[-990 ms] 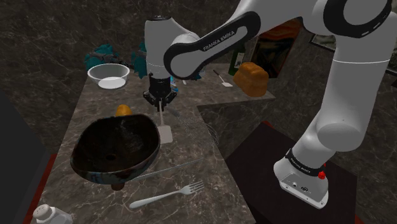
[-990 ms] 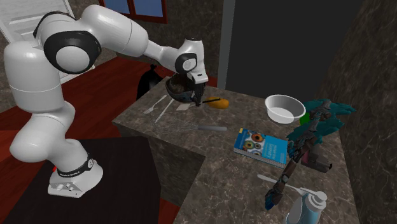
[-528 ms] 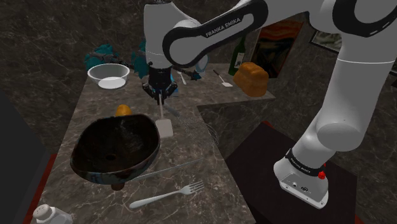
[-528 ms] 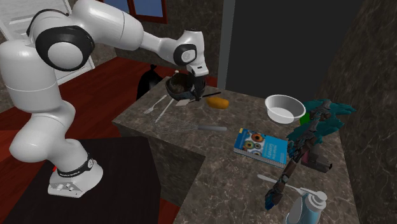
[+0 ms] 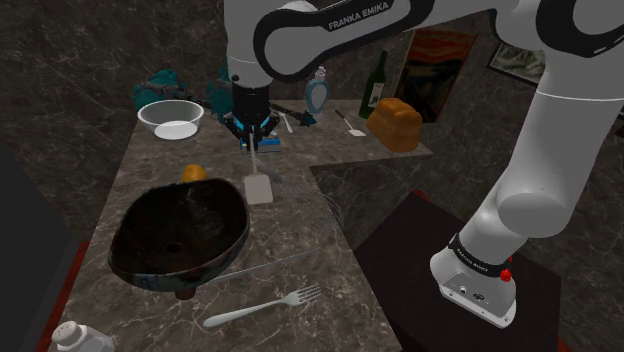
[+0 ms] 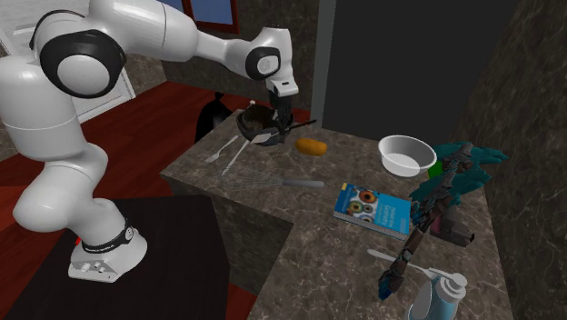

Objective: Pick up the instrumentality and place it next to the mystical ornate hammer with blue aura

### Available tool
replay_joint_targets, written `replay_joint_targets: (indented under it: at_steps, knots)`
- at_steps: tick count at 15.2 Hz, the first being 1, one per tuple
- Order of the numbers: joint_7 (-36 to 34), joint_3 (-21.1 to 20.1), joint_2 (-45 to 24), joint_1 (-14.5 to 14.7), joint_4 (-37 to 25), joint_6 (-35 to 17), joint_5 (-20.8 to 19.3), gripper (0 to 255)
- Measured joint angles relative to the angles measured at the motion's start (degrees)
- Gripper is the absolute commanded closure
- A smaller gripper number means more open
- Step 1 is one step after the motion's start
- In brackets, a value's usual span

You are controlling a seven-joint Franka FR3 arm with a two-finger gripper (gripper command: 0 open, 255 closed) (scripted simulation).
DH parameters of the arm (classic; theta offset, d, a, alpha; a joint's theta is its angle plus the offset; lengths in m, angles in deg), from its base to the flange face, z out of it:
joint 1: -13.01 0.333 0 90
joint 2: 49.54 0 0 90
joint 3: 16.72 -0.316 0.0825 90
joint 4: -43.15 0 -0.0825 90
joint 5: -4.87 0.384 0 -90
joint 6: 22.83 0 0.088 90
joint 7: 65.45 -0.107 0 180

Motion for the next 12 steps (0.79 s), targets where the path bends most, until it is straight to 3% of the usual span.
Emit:
replay_joint_targets:
  at_steps: [12]
  knots:
    - [1.44,-0.50,1.85,-0.03,-7.12,8.61,1.55,255]
